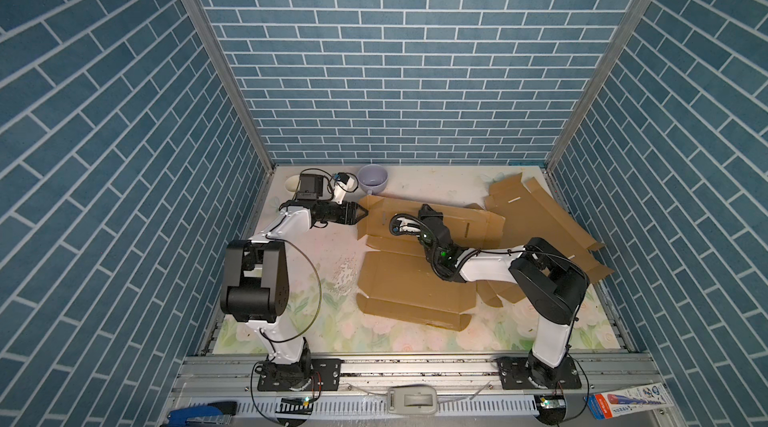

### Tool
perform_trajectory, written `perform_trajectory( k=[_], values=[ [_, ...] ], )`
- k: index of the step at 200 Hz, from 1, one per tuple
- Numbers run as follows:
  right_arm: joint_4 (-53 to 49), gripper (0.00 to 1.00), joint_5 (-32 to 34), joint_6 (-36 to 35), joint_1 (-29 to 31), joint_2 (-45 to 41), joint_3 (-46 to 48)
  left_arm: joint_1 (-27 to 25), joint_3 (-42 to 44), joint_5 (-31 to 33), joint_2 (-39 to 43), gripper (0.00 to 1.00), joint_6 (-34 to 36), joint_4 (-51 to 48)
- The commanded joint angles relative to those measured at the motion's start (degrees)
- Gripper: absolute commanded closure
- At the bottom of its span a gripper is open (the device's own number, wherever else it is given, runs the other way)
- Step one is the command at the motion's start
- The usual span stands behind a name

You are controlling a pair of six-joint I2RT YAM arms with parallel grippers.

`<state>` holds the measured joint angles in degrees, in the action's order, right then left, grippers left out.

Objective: Fold the paper box
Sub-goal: 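Draw the left gripper back from the box while the right gripper holds the wall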

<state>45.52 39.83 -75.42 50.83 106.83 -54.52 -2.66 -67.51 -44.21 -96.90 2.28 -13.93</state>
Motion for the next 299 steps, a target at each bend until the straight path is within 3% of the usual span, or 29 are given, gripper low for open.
perform_trajectory(
  k=[1, 32, 50, 83, 140, 188, 218, 266, 299],
  values=[
    [1.53, 1.00, -0.20, -3.43, 0.39, -0.88, -0.84, 0.69, 0.84, 0.31, 2.97, 0.35, -1.79, 1.05],
    [3.16, 1.00, 0.41, -4.97, 0.50, 0.48, -0.70, 2.13, -1.99, 8.62, 7.63, 0.34, -8.08, -3.41],
    [5.29, 1.00, 0.89, -5.73, 0.72, 1.14, 0.10, 1.08, -1.69, 8.88, 11.54, 0.34, -12.00, -3.14],
    [7.22, 1.00, 1.89, -6.61, 1.37, 0.85, 0.80, 0.68, 1.89, 14.41, 16.22, 0.29, -10.82, -4.10],
    [4.79, 1.00, 0.00, -8.14, 1.40, -0.60, -2.87, 2.22, 2.14, 14.67, 15.35, 0.27, -12.40, -0.66],
    [7.12, 1.00, -1.40, -9.57, 1.31, -0.59, -2.79, 6.65, -2.66, 15.15, 4.07, 0.28, -11.15, 3.93],
    [8.53, 1.00, -2.30, -9.57, 1.23, -0.39, -2.05, 6.02, -5.84, 12.45, -5.36, 0.31, -11.00, 6.37],
    [10.76, 1.00, -3.38, -9.48, 1.17, -0.31, -1.26, 2.99, -6.27, 10.80, -10.99, 0.31, -10.07, 11.82],
    [11.69, 1.00, -3.36, -9.57, 0.90, 0.34, -1.66, 1.46, -6.35, 5.16, -13.32, 0.31, -10.01, 12.91]
  ],
)
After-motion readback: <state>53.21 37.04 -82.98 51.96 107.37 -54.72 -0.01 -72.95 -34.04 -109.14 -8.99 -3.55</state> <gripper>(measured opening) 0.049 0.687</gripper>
